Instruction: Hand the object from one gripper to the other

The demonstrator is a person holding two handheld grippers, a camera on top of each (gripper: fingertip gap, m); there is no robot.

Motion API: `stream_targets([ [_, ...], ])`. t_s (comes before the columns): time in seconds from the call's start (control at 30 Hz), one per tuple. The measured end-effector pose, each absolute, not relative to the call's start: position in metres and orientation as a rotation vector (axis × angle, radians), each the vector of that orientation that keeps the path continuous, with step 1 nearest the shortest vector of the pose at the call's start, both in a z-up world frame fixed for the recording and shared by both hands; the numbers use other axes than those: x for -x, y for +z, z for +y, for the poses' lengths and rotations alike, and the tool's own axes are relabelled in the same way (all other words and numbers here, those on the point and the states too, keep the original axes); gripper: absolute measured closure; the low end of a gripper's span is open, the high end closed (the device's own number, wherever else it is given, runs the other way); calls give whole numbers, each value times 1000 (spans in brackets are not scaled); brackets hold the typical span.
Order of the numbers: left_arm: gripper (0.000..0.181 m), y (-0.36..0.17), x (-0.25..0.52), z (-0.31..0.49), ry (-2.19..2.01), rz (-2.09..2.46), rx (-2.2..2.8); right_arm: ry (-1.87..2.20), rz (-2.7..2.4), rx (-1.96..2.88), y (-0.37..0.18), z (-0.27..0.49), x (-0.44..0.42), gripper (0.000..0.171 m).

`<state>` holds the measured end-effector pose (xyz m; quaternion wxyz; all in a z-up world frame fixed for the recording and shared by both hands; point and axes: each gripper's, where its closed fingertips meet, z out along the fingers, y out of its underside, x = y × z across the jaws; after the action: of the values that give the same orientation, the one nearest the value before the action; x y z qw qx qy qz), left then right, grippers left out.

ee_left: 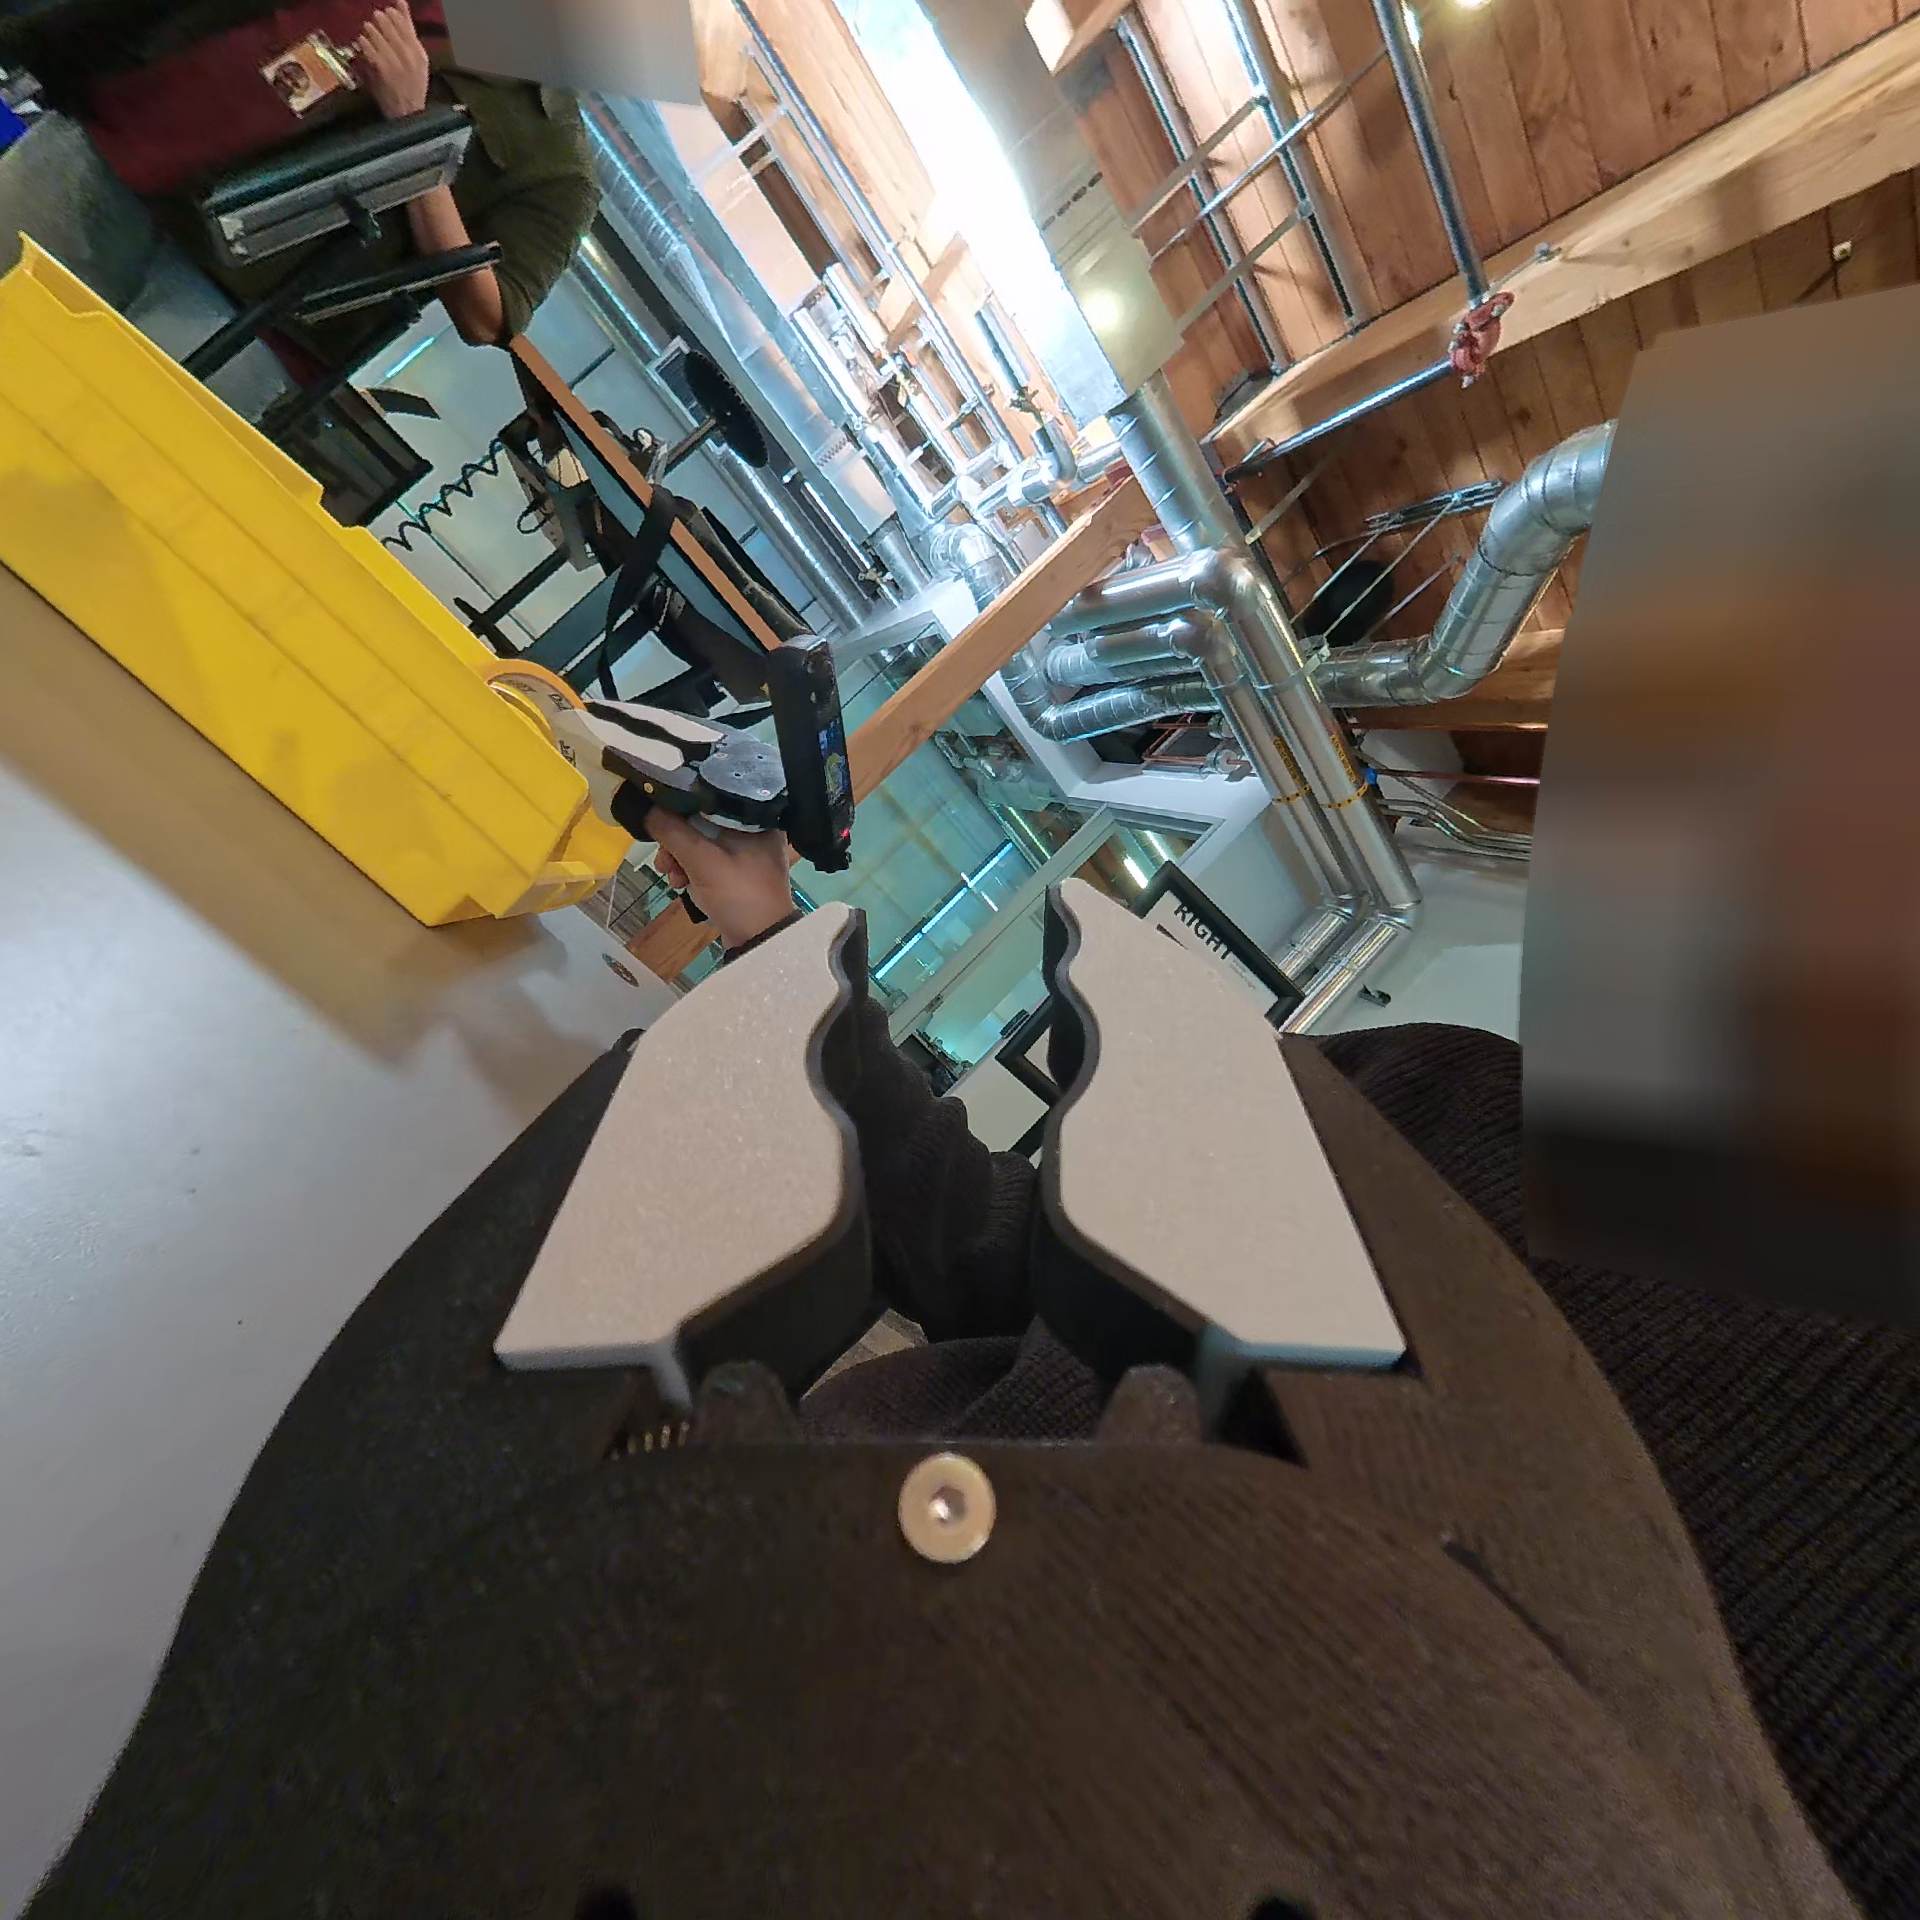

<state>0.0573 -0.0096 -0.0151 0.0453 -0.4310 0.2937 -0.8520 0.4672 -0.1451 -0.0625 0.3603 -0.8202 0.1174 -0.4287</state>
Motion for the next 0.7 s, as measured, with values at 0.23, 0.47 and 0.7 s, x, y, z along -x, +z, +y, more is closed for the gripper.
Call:
stream_targets([
  [0.23,148,-16,-58,-9,-2606,894,1321,-1148,311,2079,-53,-147,-467,119],
  [0.47,149,-16,-58,-9,-2610,888,1330,-1140,354,2113,-59,-152,-472,112],
  [0.7,148,-16,-58,-7,-2619,873,1334,-1113,418,2187,-70,-159,-475,113],
])
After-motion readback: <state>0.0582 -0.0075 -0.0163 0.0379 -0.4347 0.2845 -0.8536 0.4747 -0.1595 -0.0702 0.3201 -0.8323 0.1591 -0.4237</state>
